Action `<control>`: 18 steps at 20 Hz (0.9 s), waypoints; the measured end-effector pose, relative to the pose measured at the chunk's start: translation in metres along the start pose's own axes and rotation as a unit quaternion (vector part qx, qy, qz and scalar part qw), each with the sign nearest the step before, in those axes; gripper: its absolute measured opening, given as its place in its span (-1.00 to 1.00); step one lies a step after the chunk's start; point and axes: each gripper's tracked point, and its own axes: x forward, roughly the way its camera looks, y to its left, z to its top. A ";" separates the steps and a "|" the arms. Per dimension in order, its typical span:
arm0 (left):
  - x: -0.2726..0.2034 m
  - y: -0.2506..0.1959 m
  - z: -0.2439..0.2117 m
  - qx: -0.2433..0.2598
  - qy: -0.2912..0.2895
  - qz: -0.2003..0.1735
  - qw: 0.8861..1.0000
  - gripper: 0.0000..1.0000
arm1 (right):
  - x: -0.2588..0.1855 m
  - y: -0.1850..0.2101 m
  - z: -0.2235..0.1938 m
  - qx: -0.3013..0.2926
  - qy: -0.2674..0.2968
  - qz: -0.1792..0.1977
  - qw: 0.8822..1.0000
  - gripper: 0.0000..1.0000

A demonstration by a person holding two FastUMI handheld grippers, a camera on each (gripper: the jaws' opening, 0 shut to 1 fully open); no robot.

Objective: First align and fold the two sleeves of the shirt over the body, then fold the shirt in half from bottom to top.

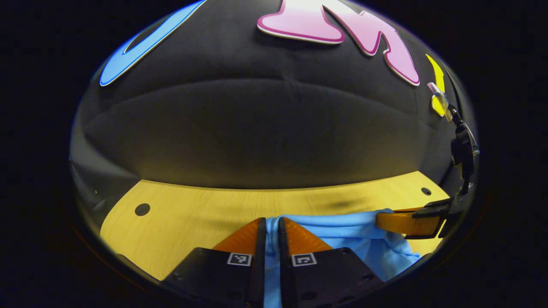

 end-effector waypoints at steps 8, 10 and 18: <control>-0.077 0.016 0.061 -0.029 -0.071 0.020 0.997 0.97 | -0.084 -0.003 0.045 -0.029 -0.109 -0.033 0.993 0.96; -0.110 0.015 0.078 -0.026 -0.089 0.019 0.996 0.98 | -0.122 0.000 0.062 -0.033 -0.139 -0.039 0.989 0.96; -0.298 0.017 0.158 -0.037 -0.204 0.007 0.978 0.97 | -0.300 0.015 0.092 -0.032 -0.248 -0.046 0.967 0.96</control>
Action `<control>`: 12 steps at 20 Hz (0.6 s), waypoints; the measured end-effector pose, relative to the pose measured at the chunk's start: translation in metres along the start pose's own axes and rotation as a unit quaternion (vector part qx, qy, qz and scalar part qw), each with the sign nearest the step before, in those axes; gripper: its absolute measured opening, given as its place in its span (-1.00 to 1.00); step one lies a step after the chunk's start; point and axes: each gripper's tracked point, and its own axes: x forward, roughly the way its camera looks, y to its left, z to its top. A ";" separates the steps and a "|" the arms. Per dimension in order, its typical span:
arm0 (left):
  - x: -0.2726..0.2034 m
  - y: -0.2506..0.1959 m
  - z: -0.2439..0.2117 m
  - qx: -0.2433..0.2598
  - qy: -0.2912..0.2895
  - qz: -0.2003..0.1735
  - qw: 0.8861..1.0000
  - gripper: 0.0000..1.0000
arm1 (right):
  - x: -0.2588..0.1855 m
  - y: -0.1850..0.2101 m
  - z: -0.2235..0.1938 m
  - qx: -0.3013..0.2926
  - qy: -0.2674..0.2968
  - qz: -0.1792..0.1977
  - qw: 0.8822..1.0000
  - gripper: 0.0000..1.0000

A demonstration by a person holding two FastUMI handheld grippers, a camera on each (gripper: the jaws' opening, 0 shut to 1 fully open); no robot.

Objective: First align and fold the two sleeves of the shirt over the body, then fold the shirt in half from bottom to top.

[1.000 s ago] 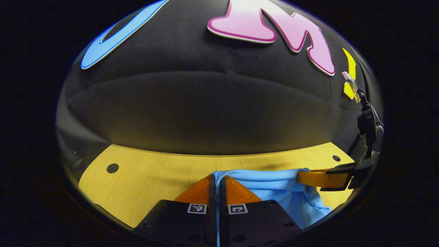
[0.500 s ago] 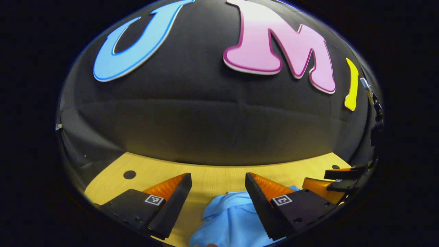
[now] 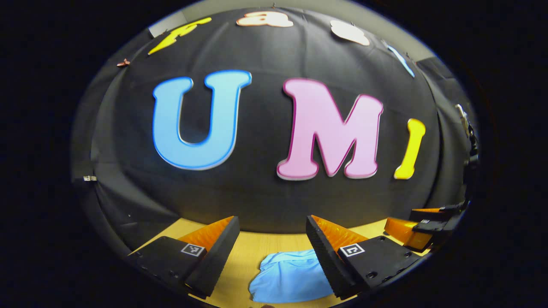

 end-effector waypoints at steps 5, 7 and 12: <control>-0.102 0.003 0.039 0.014 -0.027 -0.011 0.999 0.97 | -0.097 0.014 0.023 -0.021 -0.005 0.003 1.000 0.95; -0.139 -0.004 0.041 0.016 -0.020 -0.017 1.000 0.97 | -0.136 0.023 0.029 -0.019 -0.015 0.004 1.000 0.95; -0.229 -0.009 0.044 0.000 -0.016 -0.031 0.999 0.97 | -0.223 0.034 0.032 -0.023 -0.035 0.010 0.999 0.95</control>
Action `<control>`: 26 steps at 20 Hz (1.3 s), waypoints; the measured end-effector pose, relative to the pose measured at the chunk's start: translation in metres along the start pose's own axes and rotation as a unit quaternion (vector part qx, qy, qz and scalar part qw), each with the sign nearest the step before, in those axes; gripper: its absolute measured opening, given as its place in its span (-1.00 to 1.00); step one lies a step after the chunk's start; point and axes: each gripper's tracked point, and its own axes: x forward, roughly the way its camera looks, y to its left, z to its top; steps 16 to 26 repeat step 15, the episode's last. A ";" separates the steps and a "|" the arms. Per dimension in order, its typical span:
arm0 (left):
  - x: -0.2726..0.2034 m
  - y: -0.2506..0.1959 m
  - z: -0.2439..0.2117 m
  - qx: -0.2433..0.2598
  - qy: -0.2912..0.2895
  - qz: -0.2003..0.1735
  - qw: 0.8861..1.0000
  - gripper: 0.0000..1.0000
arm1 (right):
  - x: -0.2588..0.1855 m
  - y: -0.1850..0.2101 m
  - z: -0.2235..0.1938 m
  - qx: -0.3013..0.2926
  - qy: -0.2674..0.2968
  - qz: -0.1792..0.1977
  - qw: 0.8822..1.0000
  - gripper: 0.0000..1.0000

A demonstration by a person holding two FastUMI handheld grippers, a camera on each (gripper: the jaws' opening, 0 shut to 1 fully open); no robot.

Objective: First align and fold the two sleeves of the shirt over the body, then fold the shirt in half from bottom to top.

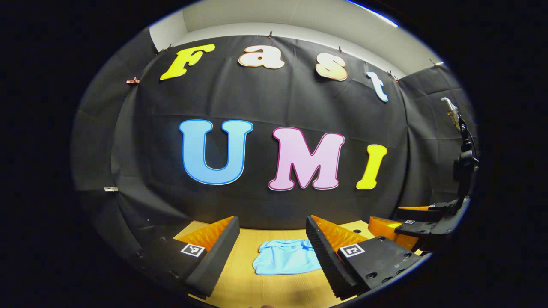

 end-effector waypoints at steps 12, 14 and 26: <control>-0.115 0.001 -0.015 -0.003 0.006 -0.010 1.000 1.00 | -0.107 -0.005 0.004 -0.005 -0.015 -0.009 1.000 0.95; -0.121 0.006 -0.016 -0.004 0.005 -0.006 1.000 1.00 | -0.113 -0.001 0.006 -0.004 -0.018 -0.006 1.000 0.95; -0.124 0.008 -0.015 -0.003 0.003 -0.005 1.000 0.96 | -0.116 0.001 0.006 -0.003 -0.019 -0.004 1.000 0.95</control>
